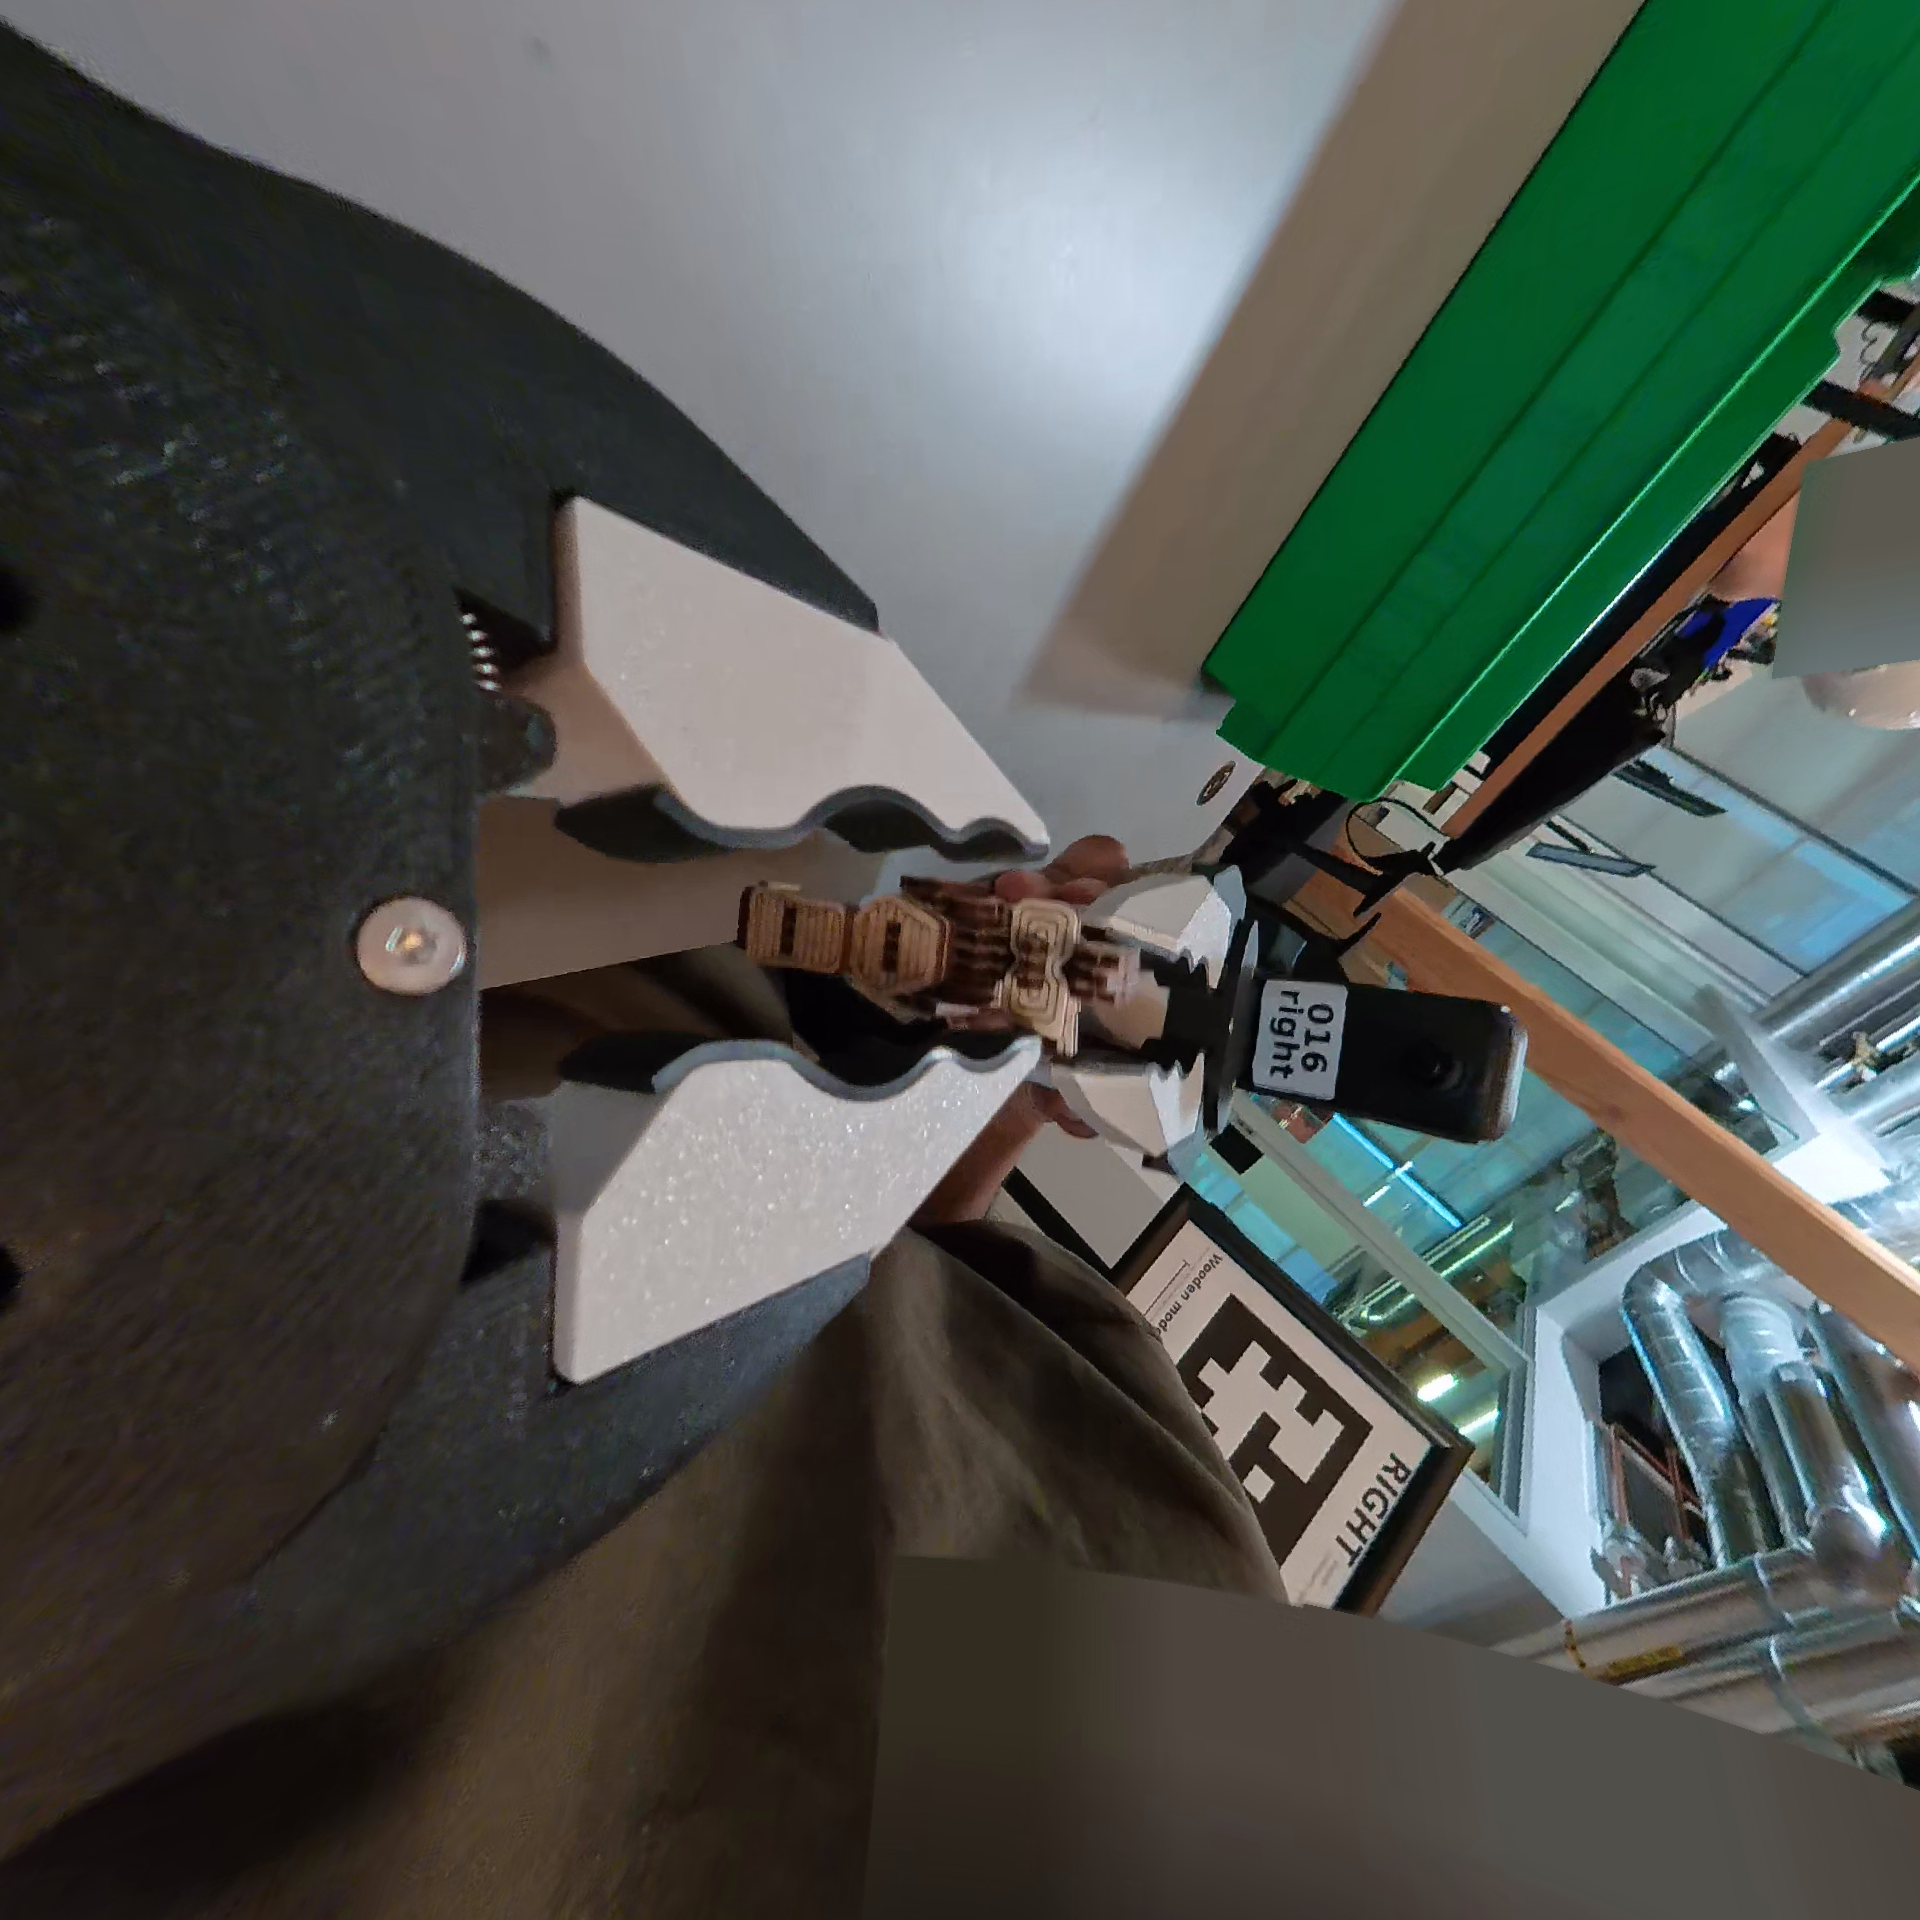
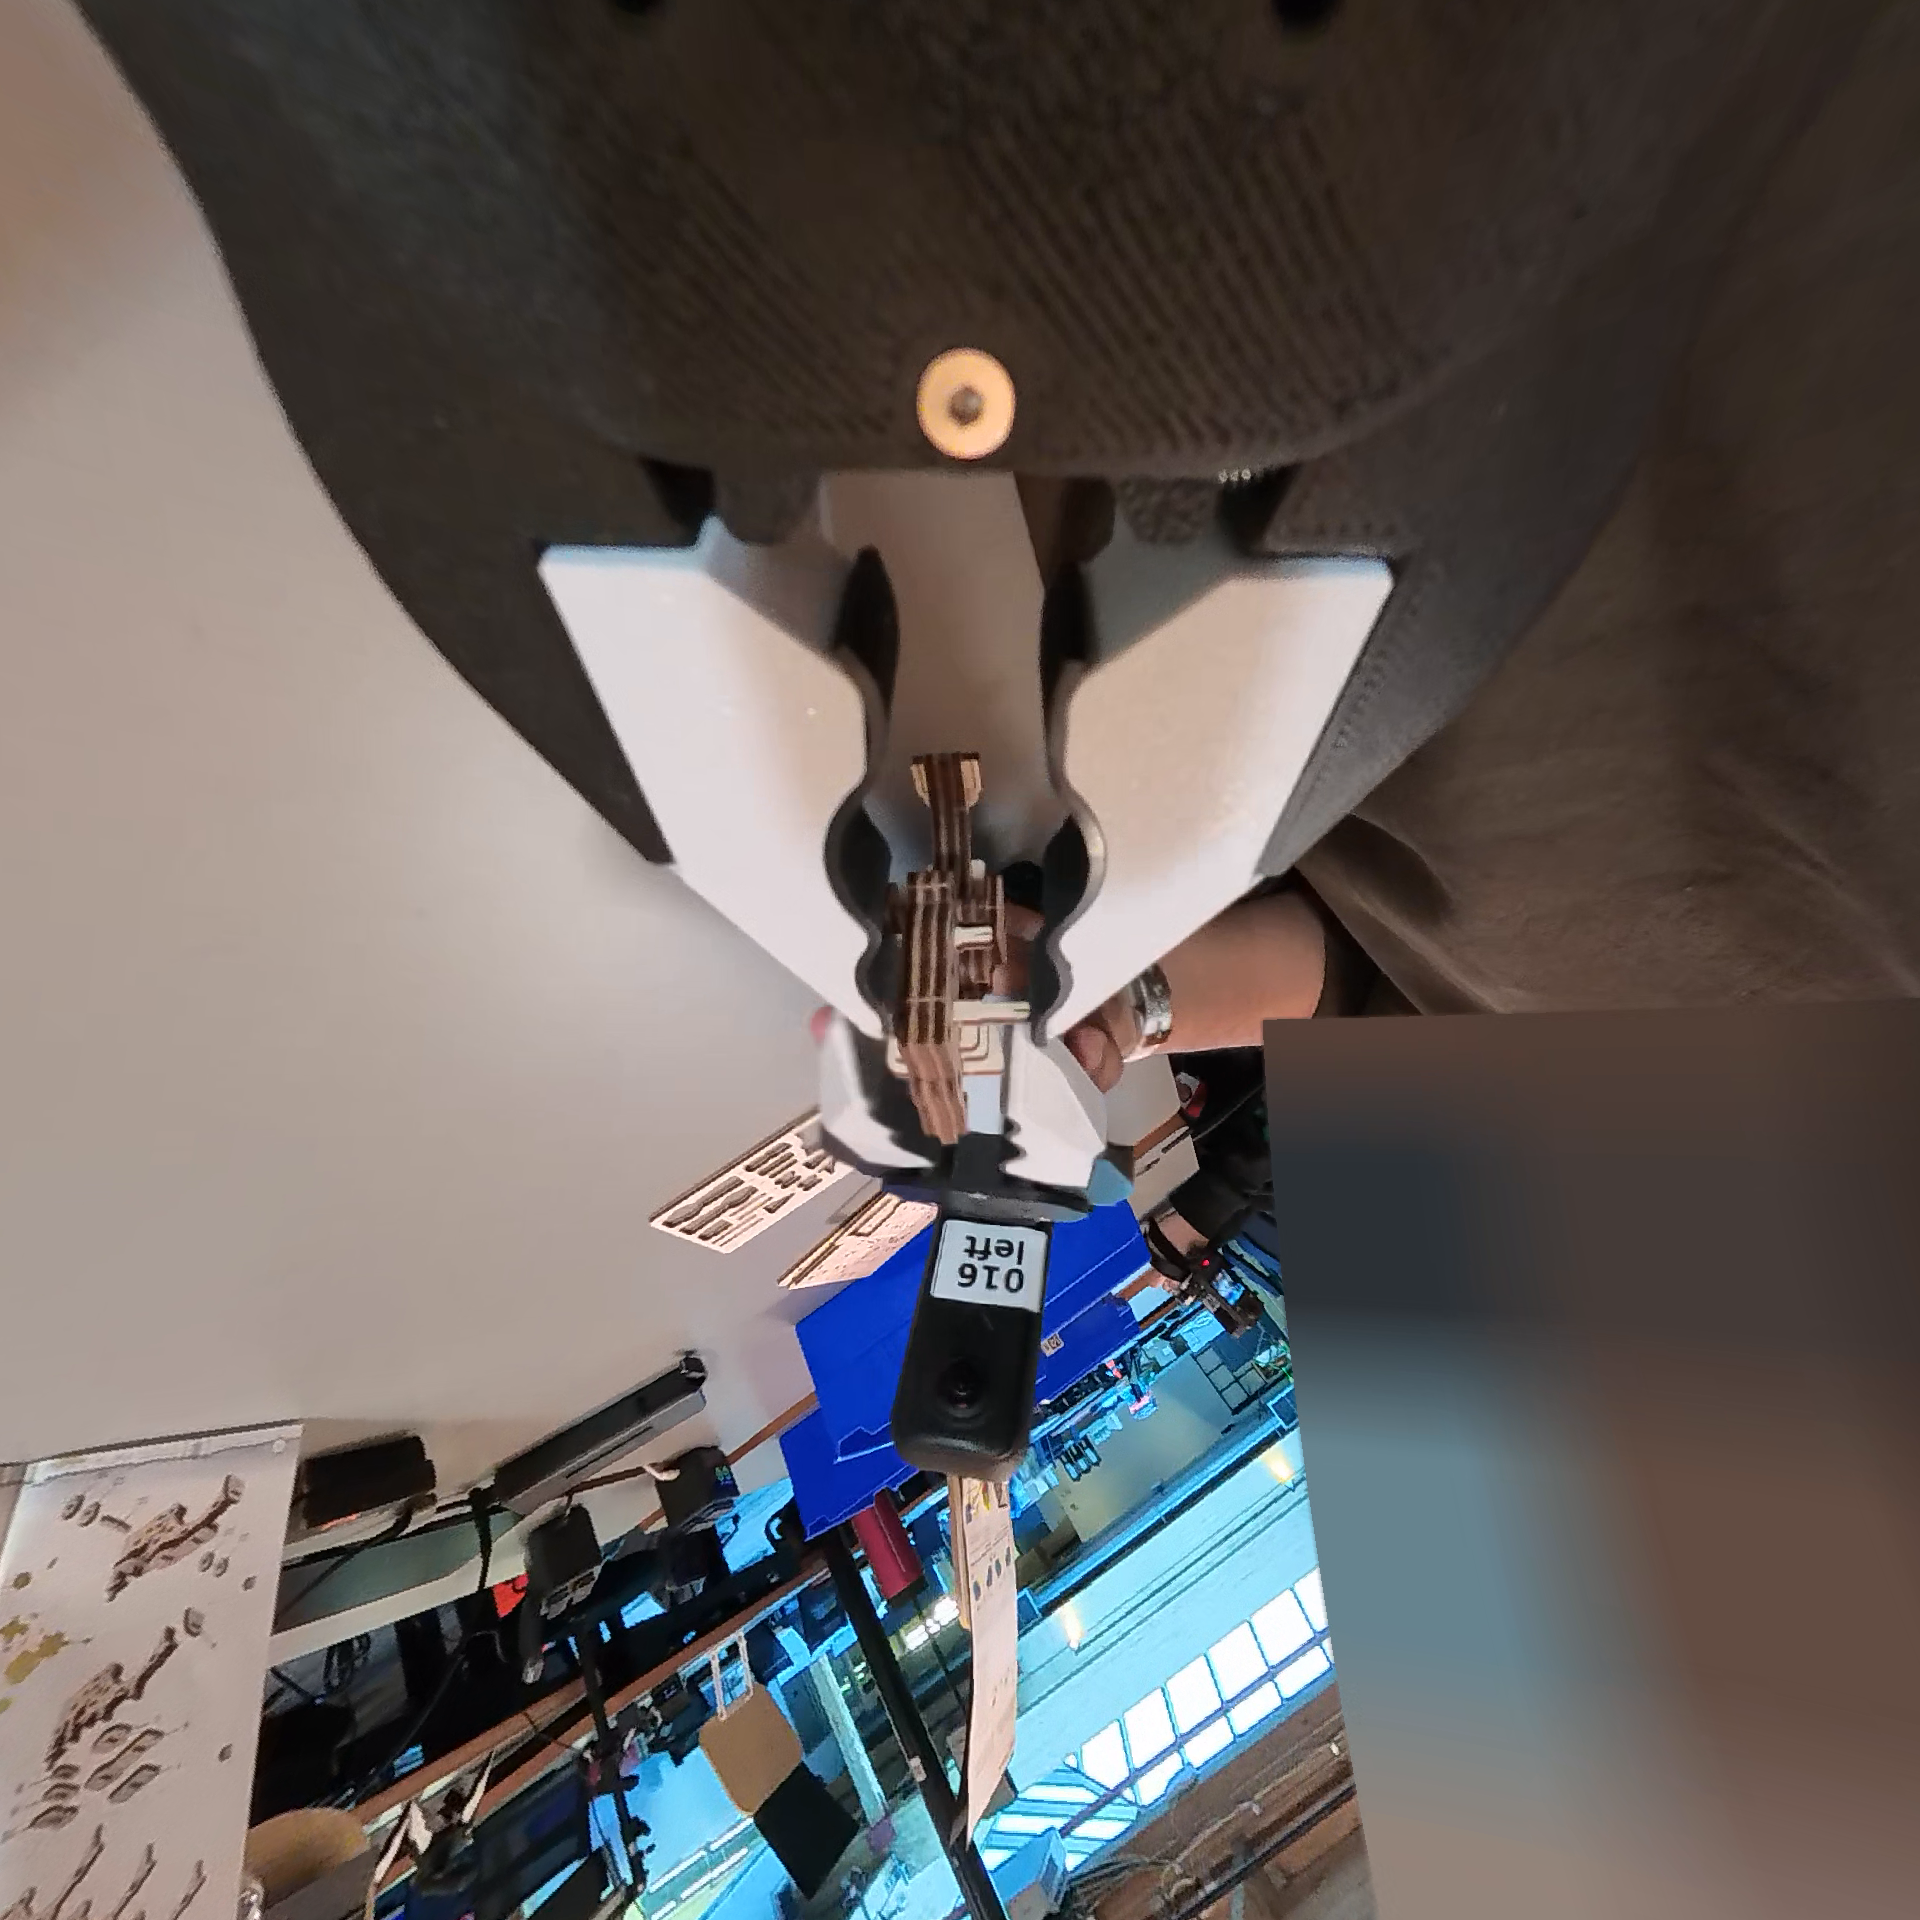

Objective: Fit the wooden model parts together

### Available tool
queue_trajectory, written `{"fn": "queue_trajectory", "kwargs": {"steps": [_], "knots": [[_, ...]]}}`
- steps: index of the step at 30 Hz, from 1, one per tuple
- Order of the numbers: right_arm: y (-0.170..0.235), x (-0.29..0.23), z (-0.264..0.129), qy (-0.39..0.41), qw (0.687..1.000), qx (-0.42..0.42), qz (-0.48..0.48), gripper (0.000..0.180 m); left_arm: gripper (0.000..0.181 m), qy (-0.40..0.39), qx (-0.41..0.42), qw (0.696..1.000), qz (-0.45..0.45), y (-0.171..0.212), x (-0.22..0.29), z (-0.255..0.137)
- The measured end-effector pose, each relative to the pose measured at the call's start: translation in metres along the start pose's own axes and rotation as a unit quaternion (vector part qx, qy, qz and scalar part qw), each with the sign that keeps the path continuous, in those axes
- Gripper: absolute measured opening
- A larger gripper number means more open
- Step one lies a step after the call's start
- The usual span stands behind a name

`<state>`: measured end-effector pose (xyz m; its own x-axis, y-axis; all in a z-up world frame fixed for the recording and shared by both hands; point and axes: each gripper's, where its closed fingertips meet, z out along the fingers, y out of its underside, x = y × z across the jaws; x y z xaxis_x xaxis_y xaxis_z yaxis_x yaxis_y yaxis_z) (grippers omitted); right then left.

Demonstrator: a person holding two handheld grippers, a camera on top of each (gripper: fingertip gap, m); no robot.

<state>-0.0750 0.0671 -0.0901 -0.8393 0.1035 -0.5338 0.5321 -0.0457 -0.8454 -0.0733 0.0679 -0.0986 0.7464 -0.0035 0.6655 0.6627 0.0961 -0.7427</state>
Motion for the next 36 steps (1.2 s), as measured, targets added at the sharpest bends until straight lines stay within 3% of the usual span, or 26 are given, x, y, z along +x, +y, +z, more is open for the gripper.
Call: {"fn": "queue_trajectory", "kwargs": {"steps": [1, 8, 15, 29, 36], "knots": [[0.001, 0.002, 0.0, 0.003, 1.0, -0.003, 0.0, 0.024, 0.021, 0.002, -0.003, 1.0, 0.001, 0.001, 0.001, 0.001], [-0.004, 0.003, -0.001, 0.009, 1.0, 0.016, -0.004, 0.024, 0.021, -0.008, 0.004, 1.0, 0.004, -0.002, 0.0, 0.001], [-0.008, 0.013, -0.002, 0.064, 0.997, 0.026, -0.04, 0.045, 0.021, -0.003, 0.023, 1.0, -0.009, -0.008, 0.001, -0.001], [-0.022, 0.019, -0.012, 0.079, 0.994, 0.072, -0.033, 0.039, 0.021, -0.026, 0.04, 0.999, -0.021, -0.012, -0.018, -0.008], [-0.003, 0.03, 0.0, 0.125, 0.991, 0.015, -0.047, 0.068, 0.02, -0.041, 0.066, 0.996, -0.044, -0.019, -0.028, -0.015]]}}
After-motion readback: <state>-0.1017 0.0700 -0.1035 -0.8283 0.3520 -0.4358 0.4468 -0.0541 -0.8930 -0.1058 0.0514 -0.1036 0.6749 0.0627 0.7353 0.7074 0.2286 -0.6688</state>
